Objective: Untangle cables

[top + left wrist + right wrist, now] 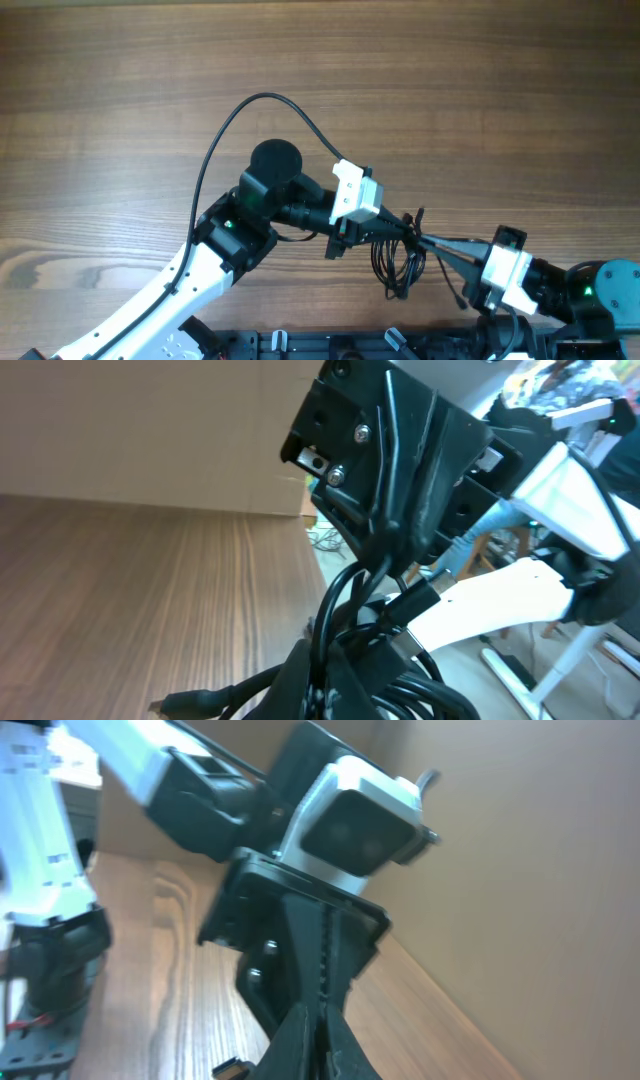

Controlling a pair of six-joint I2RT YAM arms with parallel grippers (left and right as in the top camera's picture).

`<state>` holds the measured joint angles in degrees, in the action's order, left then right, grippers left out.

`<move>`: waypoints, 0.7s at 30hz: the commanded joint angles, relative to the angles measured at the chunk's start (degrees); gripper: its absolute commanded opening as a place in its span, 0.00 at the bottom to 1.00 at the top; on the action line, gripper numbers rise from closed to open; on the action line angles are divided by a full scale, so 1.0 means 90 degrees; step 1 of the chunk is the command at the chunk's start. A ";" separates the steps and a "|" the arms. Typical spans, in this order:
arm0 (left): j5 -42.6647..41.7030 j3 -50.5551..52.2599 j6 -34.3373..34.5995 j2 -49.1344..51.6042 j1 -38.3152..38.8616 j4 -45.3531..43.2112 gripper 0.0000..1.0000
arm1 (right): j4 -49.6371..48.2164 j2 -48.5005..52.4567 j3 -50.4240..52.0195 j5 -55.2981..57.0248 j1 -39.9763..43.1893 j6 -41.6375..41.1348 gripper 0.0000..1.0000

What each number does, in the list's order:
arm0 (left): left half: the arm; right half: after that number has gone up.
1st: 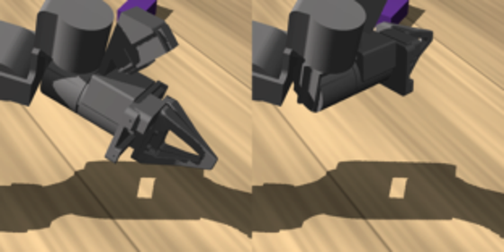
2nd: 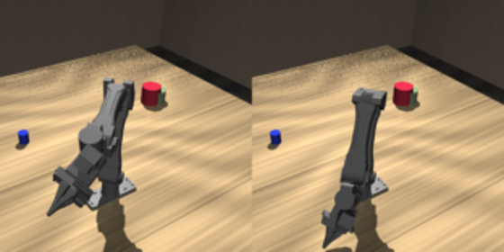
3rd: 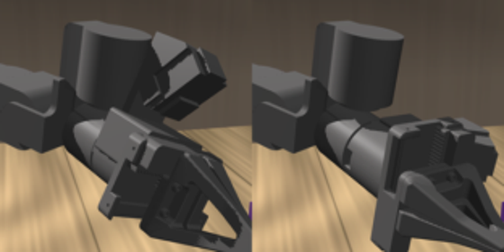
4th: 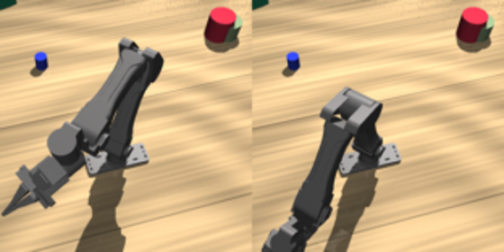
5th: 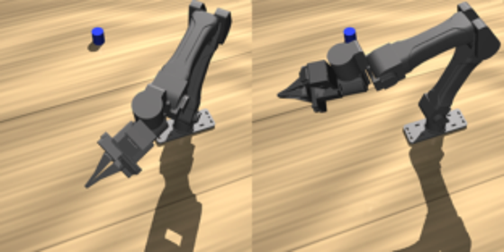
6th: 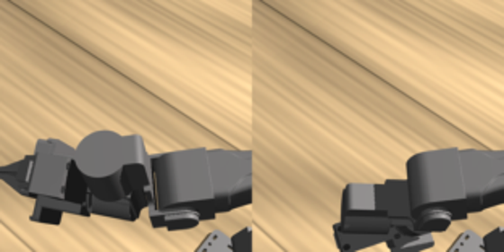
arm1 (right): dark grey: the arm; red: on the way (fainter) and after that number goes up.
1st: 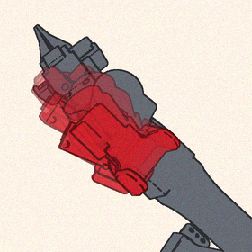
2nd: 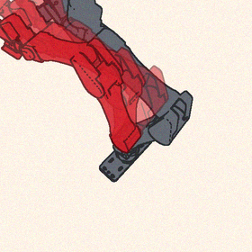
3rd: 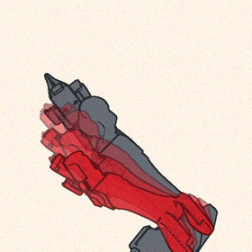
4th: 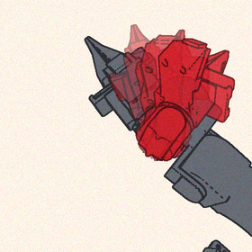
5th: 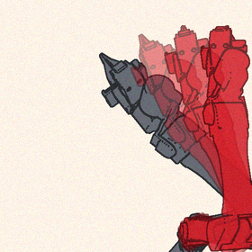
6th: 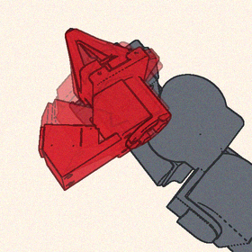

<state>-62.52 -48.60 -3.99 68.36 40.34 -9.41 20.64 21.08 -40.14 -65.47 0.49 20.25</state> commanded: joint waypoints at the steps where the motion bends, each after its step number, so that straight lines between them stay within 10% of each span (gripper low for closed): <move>1: 0.0359 -0.0061 0.0197 0.0005 -0.0255 -0.0041 0.04 | 0.0121 0.0053 -0.0124 0.0614 0.0010 -0.0274 0.04; 15: 0.0335 -0.0061 0.1996 0.0005 -0.1144 -0.1285 0.04 | 0.0845 0.0053 -0.0124 0.1005 0.0010 -0.0250 0.04; 18: 0.0015 -0.0061 0.1965 0.0007 -0.1144 -0.1168 0.04 | 0.0648 0.0053 -0.0124 0.1350 0.0010 -0.0245 0.61; 21: -0.0665 -0.0058 0.1474 0.0007 -0.1144 -0.1171 0.04 | 0.0267 0.0053 -0.0124 0.1348 0.0010 -0.0100 0.72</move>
<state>-61.91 -48.60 12.71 68.42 30.15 -19.75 24.77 21.58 -40.21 -54.52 0.49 18.11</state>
